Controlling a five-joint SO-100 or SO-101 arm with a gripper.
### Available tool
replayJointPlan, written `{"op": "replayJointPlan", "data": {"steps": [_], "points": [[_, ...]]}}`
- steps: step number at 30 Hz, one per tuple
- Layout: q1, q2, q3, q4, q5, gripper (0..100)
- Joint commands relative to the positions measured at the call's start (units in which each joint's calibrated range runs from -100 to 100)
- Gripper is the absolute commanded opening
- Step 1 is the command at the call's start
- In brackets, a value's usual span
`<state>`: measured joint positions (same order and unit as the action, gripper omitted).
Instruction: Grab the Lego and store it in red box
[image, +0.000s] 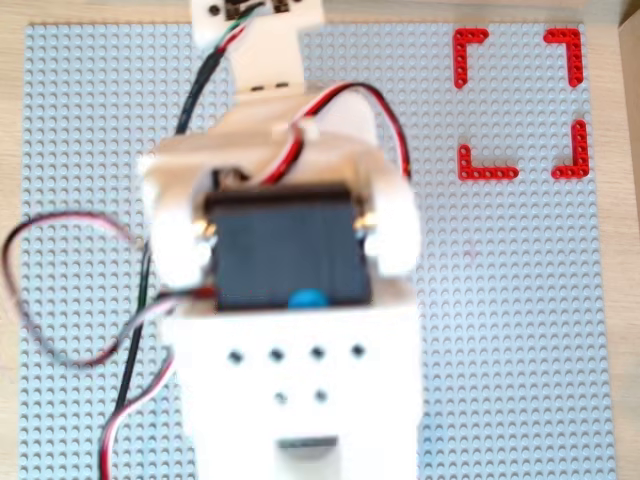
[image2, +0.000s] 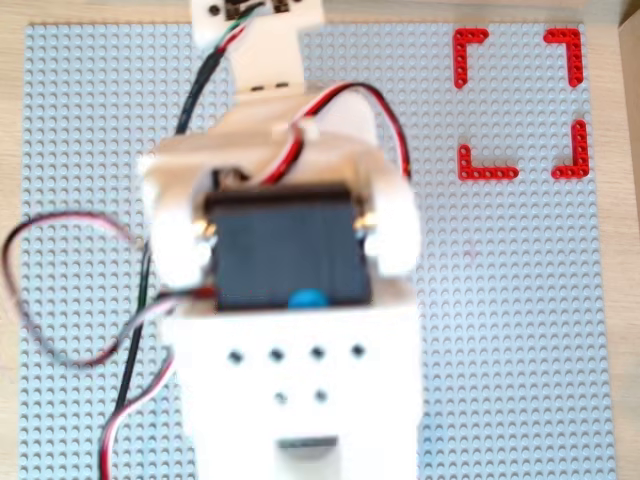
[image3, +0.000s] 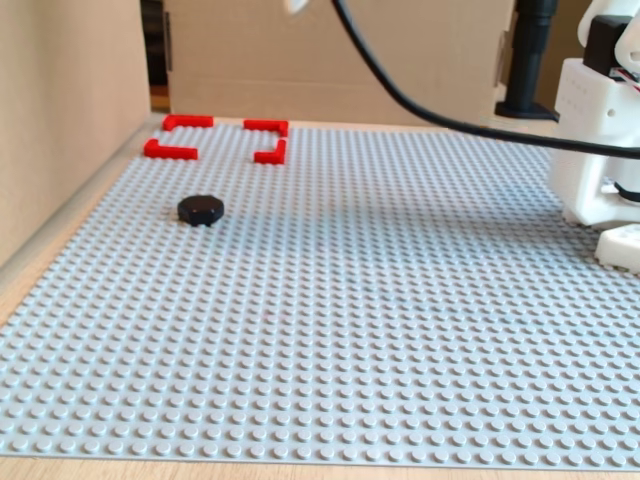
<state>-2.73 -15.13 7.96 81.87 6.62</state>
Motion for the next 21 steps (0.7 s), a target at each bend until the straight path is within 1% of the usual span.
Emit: {"op": "replayJointPlan", "data": {"steps": [1, 10, 13, 17, 21], "points": [[1.9, 3.3, -2.1, -4.1, 0.1, 2], [1.8, 8.2, -1.3, -8.6, -0.4, 6], [2.2, 9.2, -1.0, -10.6, -2.2, 6], [1.6, 8.4, 3.5, -14.2, -2.7, 6], [2.5, 4.7, 11.9, -21.2, -3.8, 6]]}}
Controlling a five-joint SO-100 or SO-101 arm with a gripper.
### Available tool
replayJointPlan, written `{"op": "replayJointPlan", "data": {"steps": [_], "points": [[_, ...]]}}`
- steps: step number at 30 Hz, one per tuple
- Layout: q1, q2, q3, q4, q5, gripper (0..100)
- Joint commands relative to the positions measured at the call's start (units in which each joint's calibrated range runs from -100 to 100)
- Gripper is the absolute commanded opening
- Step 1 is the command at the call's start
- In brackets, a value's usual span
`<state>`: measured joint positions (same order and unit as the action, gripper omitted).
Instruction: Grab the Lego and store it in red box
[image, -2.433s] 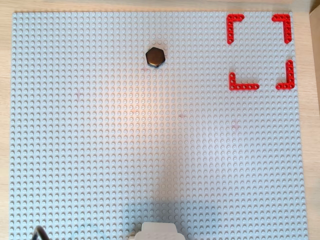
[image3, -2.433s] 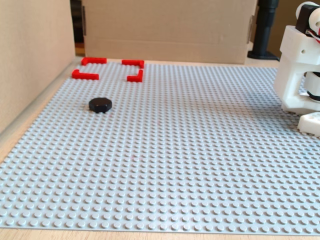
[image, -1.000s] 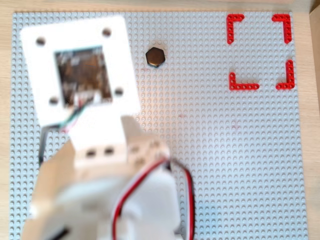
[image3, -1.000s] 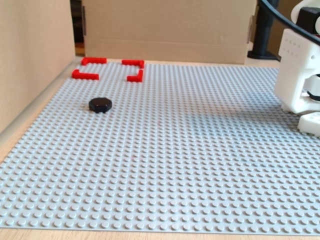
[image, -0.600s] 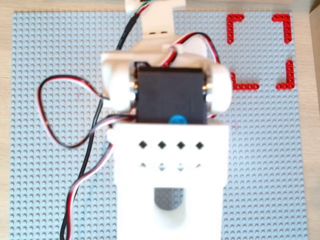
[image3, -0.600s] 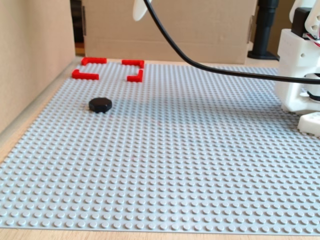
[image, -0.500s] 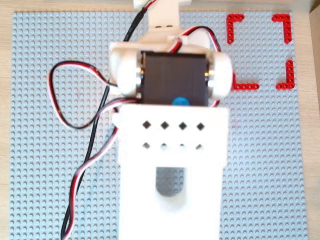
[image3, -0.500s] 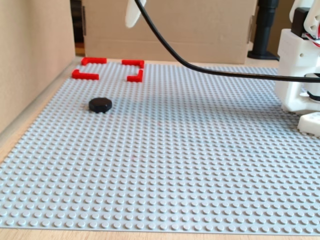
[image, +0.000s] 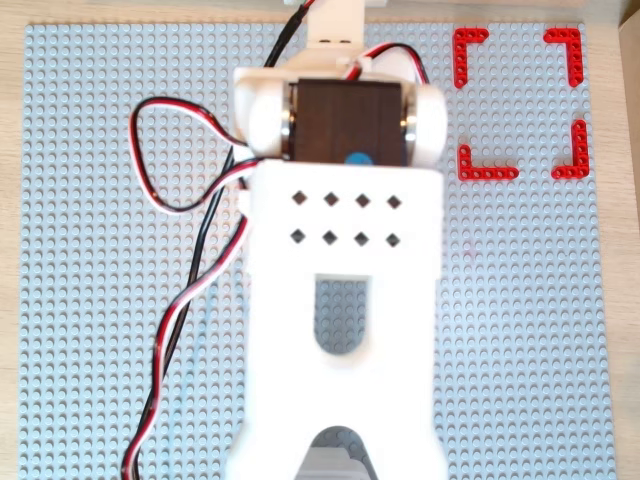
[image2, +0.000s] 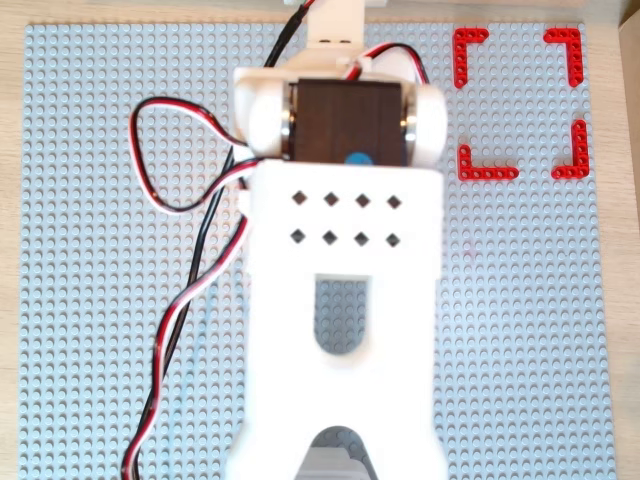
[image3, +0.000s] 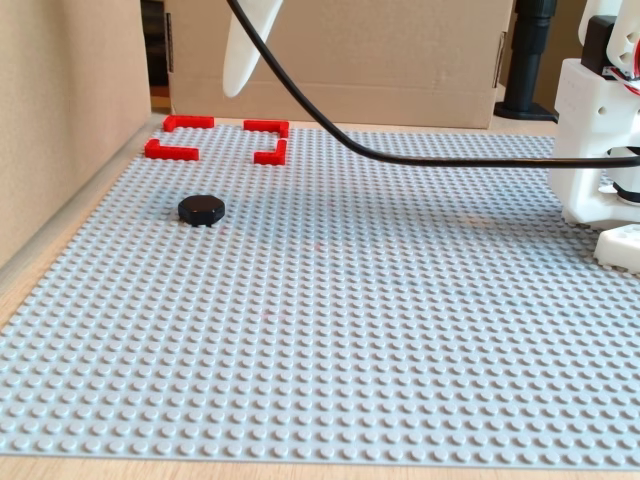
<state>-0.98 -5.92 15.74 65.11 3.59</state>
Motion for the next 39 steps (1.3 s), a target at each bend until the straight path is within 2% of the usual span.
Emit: {"op": "replayJointPlan", "data": {"steps": [1, 6, 11, 20, 34, 39], "points": [[0.6, -6.3, 6.5, -5.9, -0.9, 6], [0.8, -20.4, 20.3, -17.2, -2.7, 6], [0.5, -31.1, 36.4, -31.3, -2.1, 6], [0.3, -33.0, 54.4, -55.8, -2.2, 11], [-2.2, -32.7, 56.1, -58.4, -2.2, 12], [-2.0, -30.2, 55.2, -59.3, -2.2, 17]]}}
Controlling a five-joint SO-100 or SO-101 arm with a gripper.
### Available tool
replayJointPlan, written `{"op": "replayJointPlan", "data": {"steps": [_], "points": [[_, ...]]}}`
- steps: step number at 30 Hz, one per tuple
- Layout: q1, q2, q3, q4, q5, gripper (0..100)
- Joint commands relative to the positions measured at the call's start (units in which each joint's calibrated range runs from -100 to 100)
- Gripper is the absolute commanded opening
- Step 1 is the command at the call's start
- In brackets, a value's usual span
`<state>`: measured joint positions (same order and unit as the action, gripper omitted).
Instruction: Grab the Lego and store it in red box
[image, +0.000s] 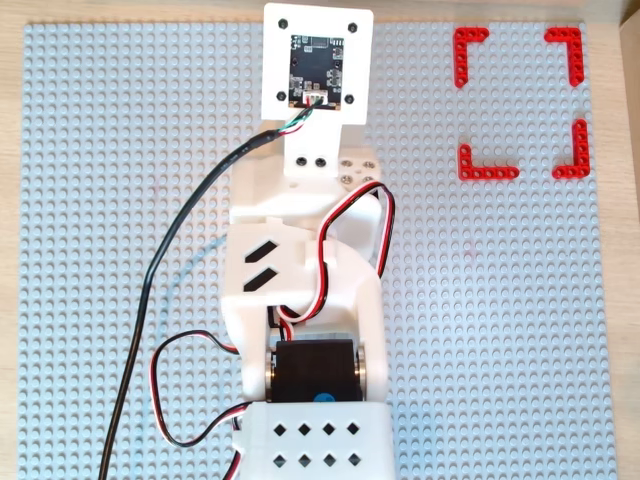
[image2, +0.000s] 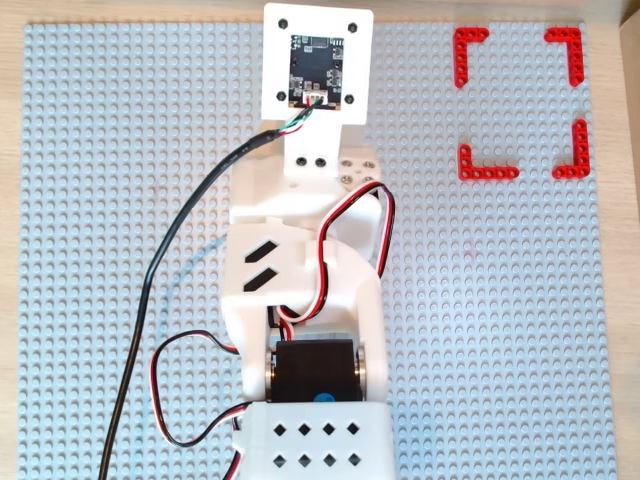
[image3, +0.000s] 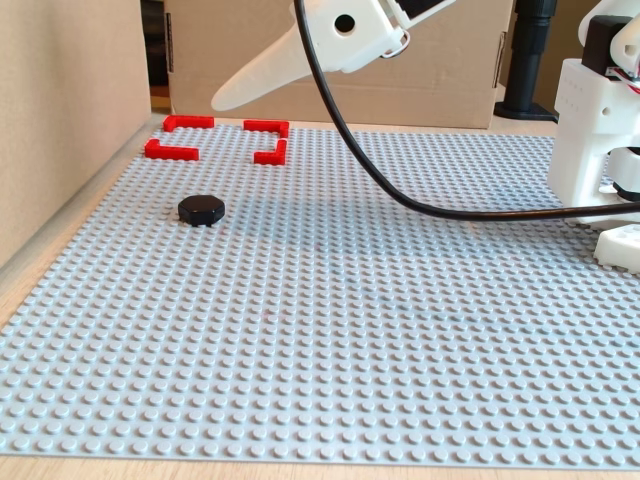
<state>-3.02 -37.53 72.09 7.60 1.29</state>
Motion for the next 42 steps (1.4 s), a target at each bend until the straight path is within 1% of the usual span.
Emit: {"op": "replayJointPlan", "data": {"steps": [1, 4, 8, 15, 20, 26, 29, 33, 37, 42], "points": [[0.1, 2.9, -1.1, -3.2, 0.1, 17], [0.1, 7.2, -0.7, -8.3, 0.1, 17], [0.1, 12.3, -1.5, -12.2, 0.1, 17], [0.1, 20.1, -6.0, -13.6, 0.1, 17], [0.1, 26.0, -11.8, -11.9, 0.2, 17], [0.0, 29.2, -17.2, -7.4, 0.2, 17], [0.0, 30.1, -19.5, -3.3, 0.4, 17], [-0.2, 30.1, -20.6, 0.2, 0.5, 17], [-0.4, 30.1, -21.3, 1.9, 0.5, 20], [-0.4, 30.2, -22.2, 3.4, 0.3, 20]]}}
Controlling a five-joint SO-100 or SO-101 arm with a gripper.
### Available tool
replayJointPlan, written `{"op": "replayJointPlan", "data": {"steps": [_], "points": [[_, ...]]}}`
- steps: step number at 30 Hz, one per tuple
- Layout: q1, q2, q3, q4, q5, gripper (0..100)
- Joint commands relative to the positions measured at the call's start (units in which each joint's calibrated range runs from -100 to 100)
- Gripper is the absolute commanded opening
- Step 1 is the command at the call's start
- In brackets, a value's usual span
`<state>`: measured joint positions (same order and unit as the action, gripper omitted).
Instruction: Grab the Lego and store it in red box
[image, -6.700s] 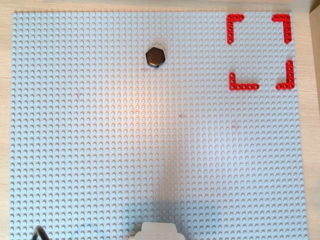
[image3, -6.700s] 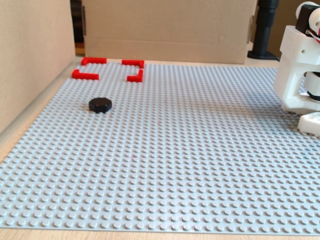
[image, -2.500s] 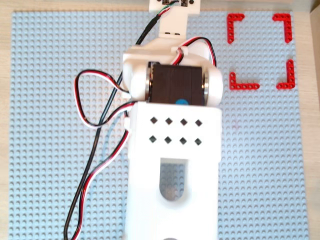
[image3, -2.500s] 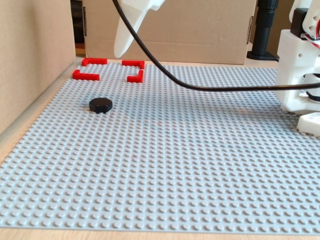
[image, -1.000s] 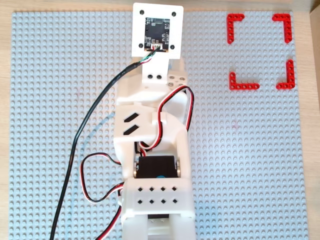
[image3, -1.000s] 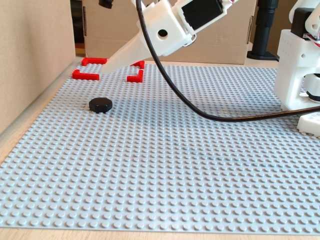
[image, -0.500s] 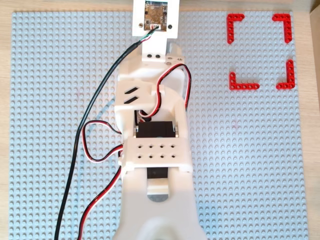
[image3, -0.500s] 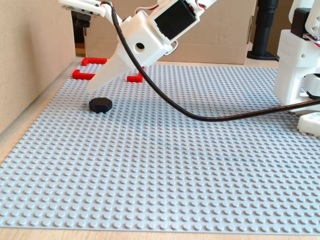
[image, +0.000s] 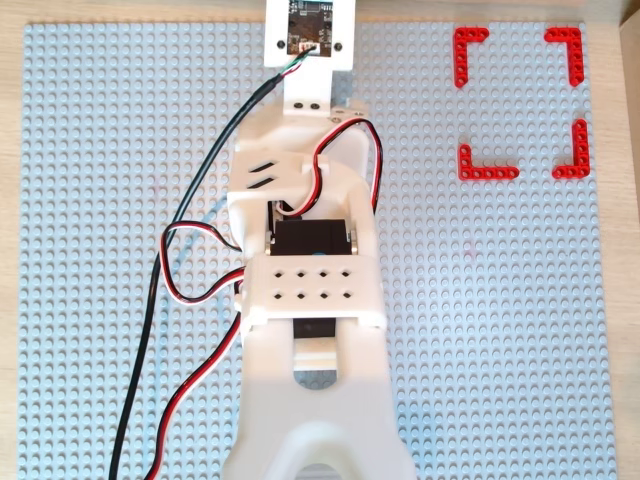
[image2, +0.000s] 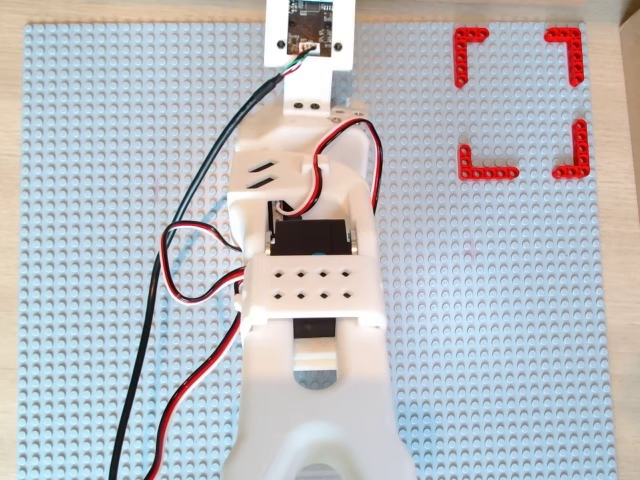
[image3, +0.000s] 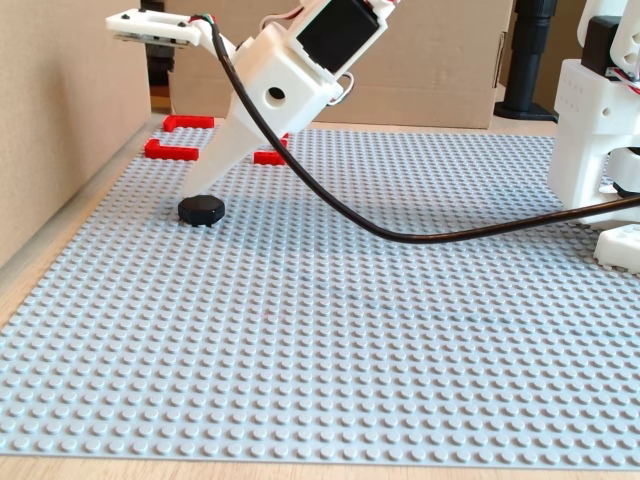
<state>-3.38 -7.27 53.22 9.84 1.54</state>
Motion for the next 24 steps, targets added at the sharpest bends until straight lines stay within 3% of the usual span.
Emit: {"op": "replayJointPlan", "data": {"steps": [1, 24], "points": [[0.1, 0.0, -4.1, 2.5, 0.0, 20], [0.1, 8.6, -16.9, 15.2, -1.5, 20]]}}
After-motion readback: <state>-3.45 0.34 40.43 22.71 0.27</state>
